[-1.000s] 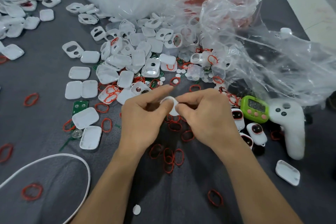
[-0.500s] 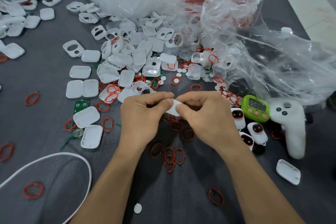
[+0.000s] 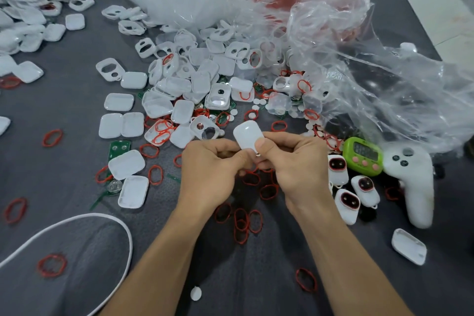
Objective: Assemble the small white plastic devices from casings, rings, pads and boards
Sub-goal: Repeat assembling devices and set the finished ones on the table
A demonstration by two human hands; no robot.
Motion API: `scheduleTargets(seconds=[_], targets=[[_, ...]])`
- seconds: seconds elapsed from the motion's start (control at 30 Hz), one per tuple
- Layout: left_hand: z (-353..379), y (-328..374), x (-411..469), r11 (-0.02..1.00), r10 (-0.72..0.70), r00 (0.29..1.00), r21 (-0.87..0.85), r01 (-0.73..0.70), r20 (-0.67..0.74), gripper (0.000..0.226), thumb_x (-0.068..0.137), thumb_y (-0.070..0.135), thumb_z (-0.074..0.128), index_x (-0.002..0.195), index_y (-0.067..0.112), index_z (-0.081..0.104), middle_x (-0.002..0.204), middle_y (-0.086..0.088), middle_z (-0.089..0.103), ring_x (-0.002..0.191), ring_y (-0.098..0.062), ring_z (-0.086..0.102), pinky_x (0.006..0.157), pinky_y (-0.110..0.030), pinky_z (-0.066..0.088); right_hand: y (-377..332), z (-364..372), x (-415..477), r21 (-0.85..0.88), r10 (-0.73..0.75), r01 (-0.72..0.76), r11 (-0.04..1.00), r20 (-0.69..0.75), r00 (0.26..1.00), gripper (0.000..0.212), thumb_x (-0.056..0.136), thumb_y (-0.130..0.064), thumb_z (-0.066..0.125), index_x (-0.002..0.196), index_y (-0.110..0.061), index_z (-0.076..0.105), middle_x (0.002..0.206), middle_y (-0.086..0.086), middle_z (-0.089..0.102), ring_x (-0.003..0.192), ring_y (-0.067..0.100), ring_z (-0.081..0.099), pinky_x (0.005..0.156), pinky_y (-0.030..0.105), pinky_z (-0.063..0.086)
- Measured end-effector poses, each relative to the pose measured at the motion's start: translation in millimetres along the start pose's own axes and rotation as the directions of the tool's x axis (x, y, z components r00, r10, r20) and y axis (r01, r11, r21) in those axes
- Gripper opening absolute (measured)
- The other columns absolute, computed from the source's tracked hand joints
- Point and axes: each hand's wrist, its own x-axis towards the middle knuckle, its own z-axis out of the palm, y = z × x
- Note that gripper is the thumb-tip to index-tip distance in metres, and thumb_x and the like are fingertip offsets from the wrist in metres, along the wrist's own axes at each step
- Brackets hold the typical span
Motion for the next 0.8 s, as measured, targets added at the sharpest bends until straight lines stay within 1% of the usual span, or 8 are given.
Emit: scheduleTargets(seconds=[0.1,0.17,0.23,0.3,0.4,0.5,0.7,0.8], targets=[[2,0,-1,0.995,0.022,0.998,0.102,-0.016,-0.057,0.013,0.08,0.015,0.084,0.071,0.024,0.081,0.064,0.006,0.075,0.057,-0.006,0.07,0.054,-0.017,0.051,5,1,-5,-0.249,-0.135,0.124,0.961,-0.031,0.99,0.02,0.088,-0.014,0.076,0.084,-0.033,0.081,0.077,-0.012,0.078,0.07,0.003,0.074,0.068,0.029,0.061],[5,0,-3,0.967,0.108,0.986,0.242,-0.075,-0.126,0.007,0.078,0.024,0.08,0.072,0.027,0.079,0.065,0.018,0.073,0.061,0.003,0.069,0.058,-0.014,0.051,5,5,-12,-0.387,-0.251,0.219,0.896,-0.035,0.967,0.027,0.085,-0.028,0.073,0.111,-0.031,0.078,0.095,-0.023,0.077,0.089,-0.008,0.071,0.086,0.022,0.058],[6,1,-6,0.903,0.223,0.965,0.402,-0.152,-0.137,0.007,0.074,0.026,0.069,0.073,0.025,0.076,0.067,0.02,0.07,0.062,0.004,0.063,0.057,-0.01,0.044,7,11,-17,-0.39,-0.267,0.259,0.884,0.035,0.963,0.049,0.083,-0.037,0.073,0.131,-0.035,0.067,0.108,-0.027,0.072,0.102,-0.012,0.066,0.094,0.013,0.051],[5,0,-9,0.853,0.308,0.945,0.471,-0.225,-0.107,0.008,0.071,0.023,0.064,0.074,0.022,0.072,0.072,0.016,0.068,0.063,0.002,0.06,0.057,-0.011,0.042,7,19,-18,-0.283,-0.215,0.241,0.928,0.12,0.969,0.041,0.087,-0.027,0.074,0.128,-0.031,0.07,0.113,-0.023,0.073,0.106,-0.007,0.067,0.097,0.018,0.05],[-1,3,-9,0.928,0.287,0.949,0.283,-0.242,-0.128,0.018,0.071,0.022,0.082,0.083,0.032,0.074,0.069,0.015,0.07,0.064,-0.001,0.065,0.061,-0.012,0.047,4,22,-12,0.066,-0.05,0.041,0.997,0.136,0.989,0.03,0.099,0.001,0.059,0.105,-0.023,0.075,0.1,-0.005,0.077,0.097,0.013,0.071,0.089,0.032,0.059],[-4,6,-7,0.931,0.329,0.931,0.22,-0.291,-0.16,0.025,0.073,0.024,0.078,0.092,0.039,0.074,0.068,0.011,0.066,0.064,-0.008,0.063,0.064,-0.015,0.047,-6,17,-6,0.361,0.193,-0.28,0.89,0.259,0.946,0.03,0.104,0.002,0.047,0.101,-0.011,0.074,0.095,0.01,0.078,0.089,0.024,0.075,0.078,0.034,0.064],[-2,7,-2,0.977,0.212,0.975,0.025,-0.211,-0.062,0.043,0.071,0.029,0.063,0.111,0.039,0.077,0.101,0.018,0.069,0.1,-0.011,0.067,0.091,-0.026,0.051,-9,1,-2,0.381,0.274,-0.376,0.845,0.296,0.915,0.023,0.1,0.004,0.047,0.095,0.001,0.069,0.077,0.016,0.076,0.058,0.026,0.072,0.054,0.029,0.06],[2,6,-1,0.994,0.107,0.992,-0.037,-0.104,0.064,0.037,0.076,0.028,0.062,0.107,0.039,0.079,0.089,0.013,0.077,0.085,-0.008,0.071,0.077,-0.027,0.055,-6,-1,-3,0.327,0.262,-0.41,0.852,0.411,0.873,0.036,0.1,0.003,0.046,0.085,-0.006,0.077,0.079,0.016,0.074,0.062,0.025,0.072,0.055,0.03,0.059]])
